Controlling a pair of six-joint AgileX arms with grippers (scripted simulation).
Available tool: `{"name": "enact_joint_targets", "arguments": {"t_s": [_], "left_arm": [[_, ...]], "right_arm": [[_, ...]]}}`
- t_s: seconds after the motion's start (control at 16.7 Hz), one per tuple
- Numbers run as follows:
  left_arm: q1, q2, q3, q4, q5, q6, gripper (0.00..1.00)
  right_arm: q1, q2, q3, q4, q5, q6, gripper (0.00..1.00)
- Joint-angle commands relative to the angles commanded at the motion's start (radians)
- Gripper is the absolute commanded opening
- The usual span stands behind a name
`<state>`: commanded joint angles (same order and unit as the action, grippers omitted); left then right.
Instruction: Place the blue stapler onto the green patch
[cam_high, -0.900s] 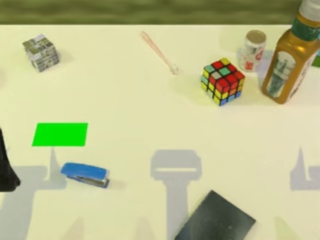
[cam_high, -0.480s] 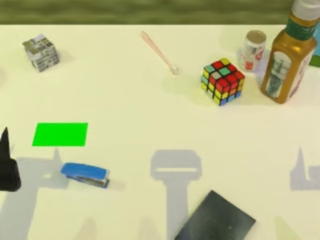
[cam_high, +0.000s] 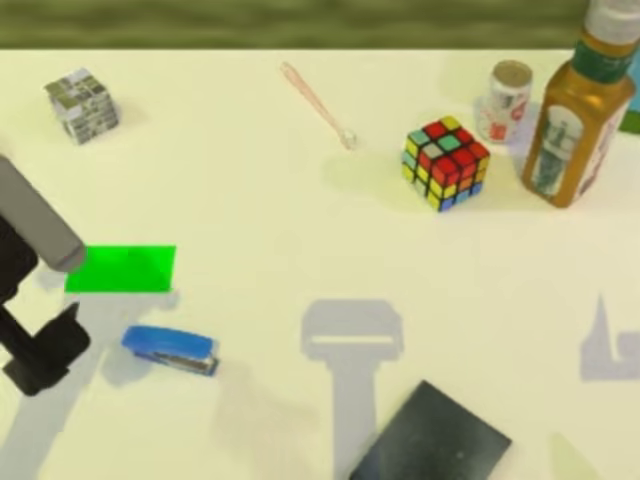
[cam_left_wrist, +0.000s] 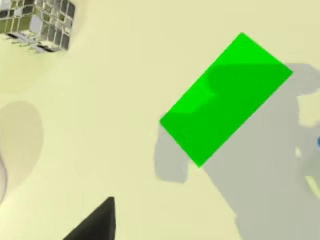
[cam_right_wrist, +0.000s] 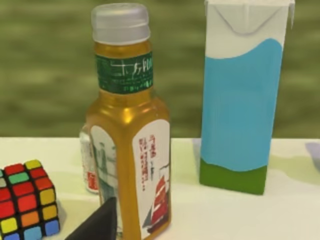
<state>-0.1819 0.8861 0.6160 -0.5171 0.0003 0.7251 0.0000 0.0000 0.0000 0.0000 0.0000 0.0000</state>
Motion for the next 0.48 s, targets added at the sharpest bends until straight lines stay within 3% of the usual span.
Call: {"name": "enact_joint_targets", "arguments": {"t_s": [0.48], "left_arm": [[-0.148, 0.674, 0.462, -0.395, 0.008, 0.553, 1.0]], "right_arm": [[0.0, 0.0, 0.0, 0.0, 0.0, 0.0, 1.0]]}}
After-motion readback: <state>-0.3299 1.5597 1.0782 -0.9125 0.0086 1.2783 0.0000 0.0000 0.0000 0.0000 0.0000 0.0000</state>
